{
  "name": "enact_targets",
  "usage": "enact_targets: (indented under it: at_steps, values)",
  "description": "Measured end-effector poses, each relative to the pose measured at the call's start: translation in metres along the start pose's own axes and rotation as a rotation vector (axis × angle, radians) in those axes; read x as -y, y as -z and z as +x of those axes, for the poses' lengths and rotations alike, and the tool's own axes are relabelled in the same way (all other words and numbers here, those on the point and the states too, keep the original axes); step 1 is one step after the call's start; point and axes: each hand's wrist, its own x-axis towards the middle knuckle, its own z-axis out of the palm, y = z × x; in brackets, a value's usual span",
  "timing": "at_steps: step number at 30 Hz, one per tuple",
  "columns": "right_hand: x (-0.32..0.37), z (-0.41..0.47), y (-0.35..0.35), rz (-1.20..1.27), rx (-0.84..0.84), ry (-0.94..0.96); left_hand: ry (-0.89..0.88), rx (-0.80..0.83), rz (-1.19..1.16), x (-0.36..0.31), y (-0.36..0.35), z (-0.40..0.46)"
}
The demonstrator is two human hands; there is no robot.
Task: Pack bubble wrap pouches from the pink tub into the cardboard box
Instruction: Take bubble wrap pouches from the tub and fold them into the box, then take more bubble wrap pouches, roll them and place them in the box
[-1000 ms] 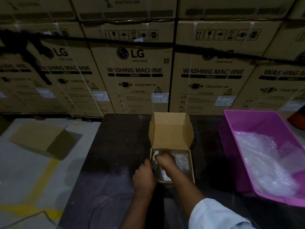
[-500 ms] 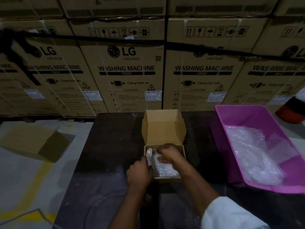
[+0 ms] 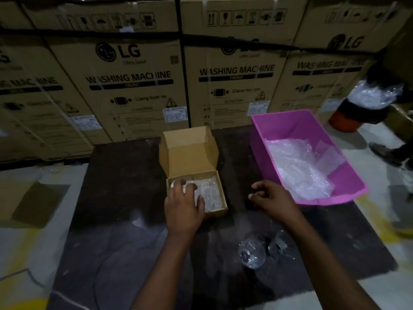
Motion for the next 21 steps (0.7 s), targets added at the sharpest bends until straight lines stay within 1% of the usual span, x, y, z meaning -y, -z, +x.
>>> enact_targets:
  at_steps: [2, 5, 7, 9, 11, 13, 15, 18, 21]
  values:
    - [-0.005, -0.013, 0.011, 0.034, -0.037, 0.001, -0.084, 0.041, -0.099, -0.020, 0.004, -0.001]
    - [-0.007, -0.033, 0.025, 0.119, -0.046, -0.002, -0.190, 0.199, -0.299, -0.051, 0.009, -0.014]
    - [-0.010, -0.045, 0.029, 0.118, -0.042, 0.019, -0.295, 0.313, -0.351, -0.066, 0.008, -0.033]
    - [-0.015, -0.058, 0.029, 0.072, -0.022, 0.059, -0.350, 0.381, -0.370, -0.072, 0.008, -0.054]
    - [-0.019, -0.069, 0.027, 0.014, -0.015, 0.089, -0.291, 0.449, -0.486, -0.069, 0.009, -0.068]
    - [-0.020, -0.075, 0.025, -0.001, -0.023, 0.096, -0.238, 0.572, -0.593, -0.063, 0.009, -0.079]
    - [-0.018, -0.077, 0.024, 0.043, -0.035, 0.099, -0.241, 0.671, -0.563, -0.058, 0.007, -0.089]
    - [-0.012, -0.076, 0.022, 0.122, -0.051, 0.099, -0.203, 0.718, -0.563, -0.057, 0.002, -0.104]
    - [-0.009, -0.073, 0.023, 0.215, -0.048, 0.095, -0.134, 0.689, -0.586, -0.060, -0.008, -0.112]
